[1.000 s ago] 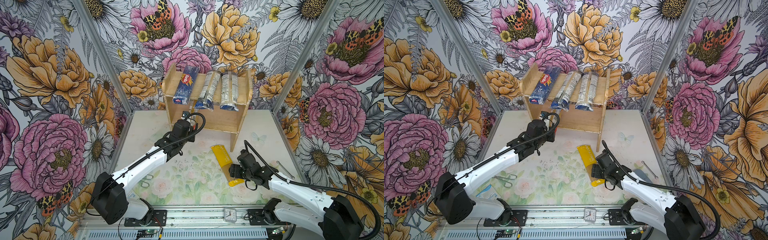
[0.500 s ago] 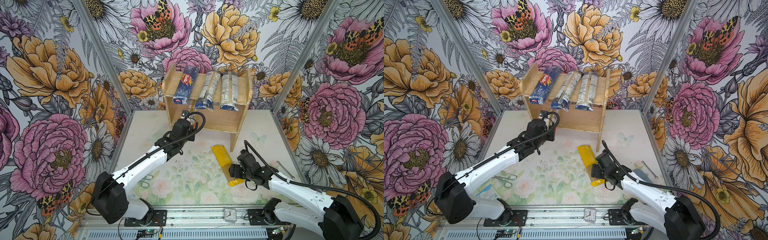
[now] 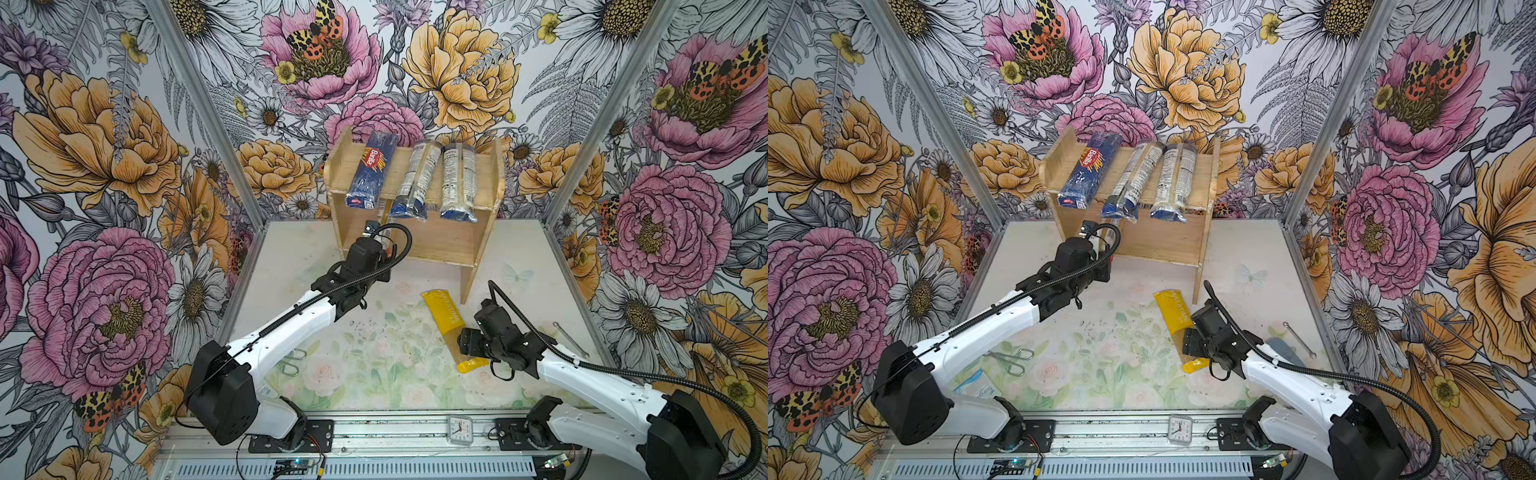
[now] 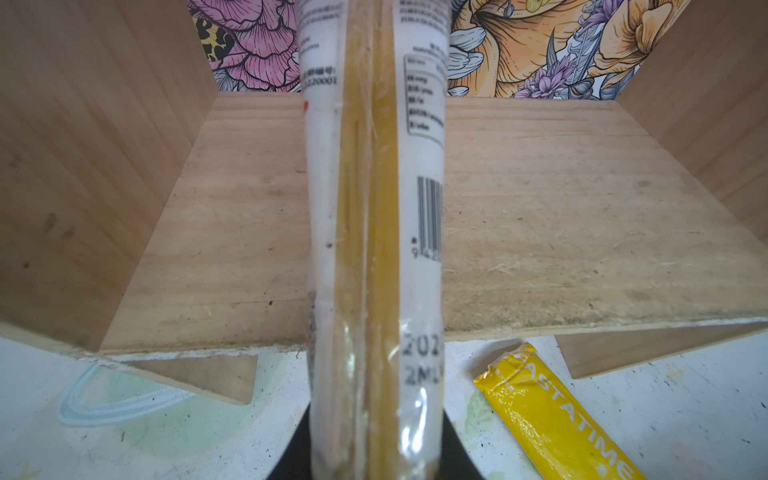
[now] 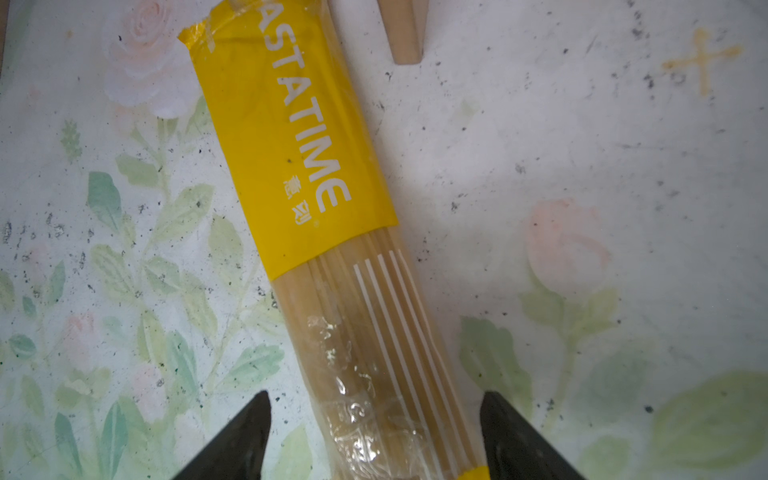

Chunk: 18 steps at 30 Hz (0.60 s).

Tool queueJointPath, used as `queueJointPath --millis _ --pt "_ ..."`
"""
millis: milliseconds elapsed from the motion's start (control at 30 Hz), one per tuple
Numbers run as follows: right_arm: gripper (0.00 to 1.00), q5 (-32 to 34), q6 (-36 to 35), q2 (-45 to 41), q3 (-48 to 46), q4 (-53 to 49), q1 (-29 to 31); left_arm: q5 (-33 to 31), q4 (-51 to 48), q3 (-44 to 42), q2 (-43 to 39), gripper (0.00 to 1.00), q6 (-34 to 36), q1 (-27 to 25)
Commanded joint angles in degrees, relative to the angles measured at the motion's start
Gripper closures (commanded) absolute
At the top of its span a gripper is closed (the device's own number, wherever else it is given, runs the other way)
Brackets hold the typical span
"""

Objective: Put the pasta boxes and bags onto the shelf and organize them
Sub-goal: 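Push the red-labelled bag into the shelf's lower tier with the left gripper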

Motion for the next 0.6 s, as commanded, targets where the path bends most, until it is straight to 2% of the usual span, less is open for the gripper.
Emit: queueJointPath --millis 0,167,233,367,567 --pt "0.19 1.1 -0.1 -0.4 -0.2 1.1 -0.4 -2.7 10.6 3.9 -2.1 0.83 -0.7 -0.2" --pt "0.20 1.1 -0.1 -0.6 -0.2 1.1 -0.4 -2.5 10.6 3.9 -2.0 0.81 -0.7 -0.2" --pt "0.20 1.0 -0.1 -0.6 -0.2 1.1 -0.4 -2.5 10.6 3.9 -2.0 0.76 -0.7 -0.1" --pt "0.20 0.9 0.0 -0.6 -0.3 1.1 -0.4 -2.7 10.5 3.9 -1.9 0.71 -1.0 -0.1" --pt "0.20 0.8 0.0 -0.6 -0.3 1.1 -0.4 -2.5 10.5 4.0 -1.7 0.70 -1.0 -0.2"
